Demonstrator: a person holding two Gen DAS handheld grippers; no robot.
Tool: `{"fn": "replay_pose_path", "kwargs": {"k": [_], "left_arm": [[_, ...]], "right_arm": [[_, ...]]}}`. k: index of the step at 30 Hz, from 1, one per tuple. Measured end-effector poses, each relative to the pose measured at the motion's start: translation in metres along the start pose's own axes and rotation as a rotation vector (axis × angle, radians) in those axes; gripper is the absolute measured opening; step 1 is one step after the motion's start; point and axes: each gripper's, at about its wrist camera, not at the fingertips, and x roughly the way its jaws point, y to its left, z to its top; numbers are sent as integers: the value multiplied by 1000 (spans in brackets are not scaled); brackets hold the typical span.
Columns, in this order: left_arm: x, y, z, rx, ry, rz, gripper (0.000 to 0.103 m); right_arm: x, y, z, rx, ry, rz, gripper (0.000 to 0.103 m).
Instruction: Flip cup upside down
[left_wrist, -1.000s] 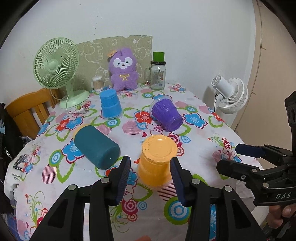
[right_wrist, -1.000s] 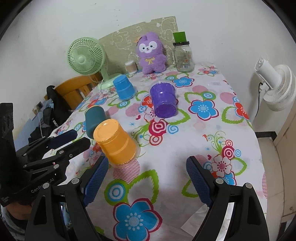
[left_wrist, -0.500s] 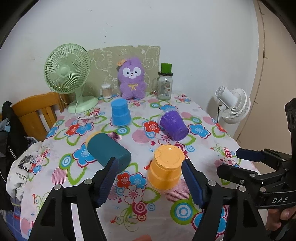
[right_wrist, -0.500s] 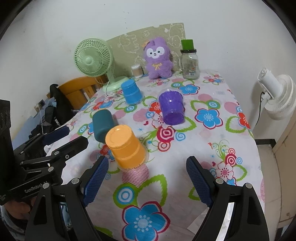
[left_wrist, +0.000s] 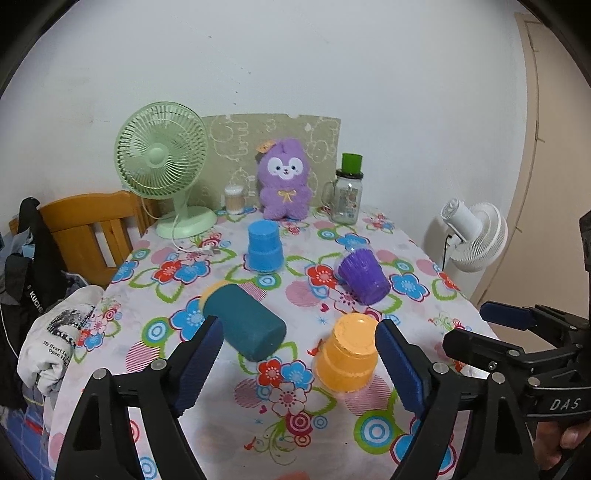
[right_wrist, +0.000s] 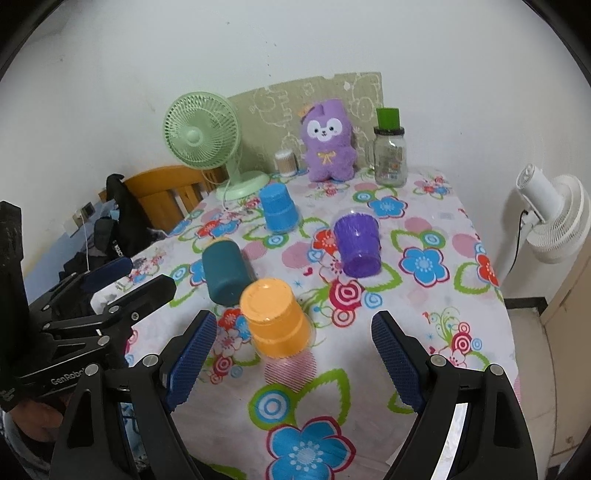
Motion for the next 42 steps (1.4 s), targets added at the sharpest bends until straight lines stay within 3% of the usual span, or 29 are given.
{"fn": "replay_pose_path", "kwargs": {"k": [14, 17, 28, 42], "left_arm": [[-24, 15, 8, -30, -73, 29, 100], [-31, 16, 10, -33, -92, 31, 102], [-50, 14, 12, -17, -134, 28, 103], [-54, 17, 12, -20, -136, 30, 103]], "right_arm": [[-24, 27, 15, -43, -76, -6, 88], [-34, 31, 18, -49, -103, -9, 93], [-57, 45, 20, -78, -168, -17, 100], [-58, 47, 21, -79, -163, -20, 100]]}}
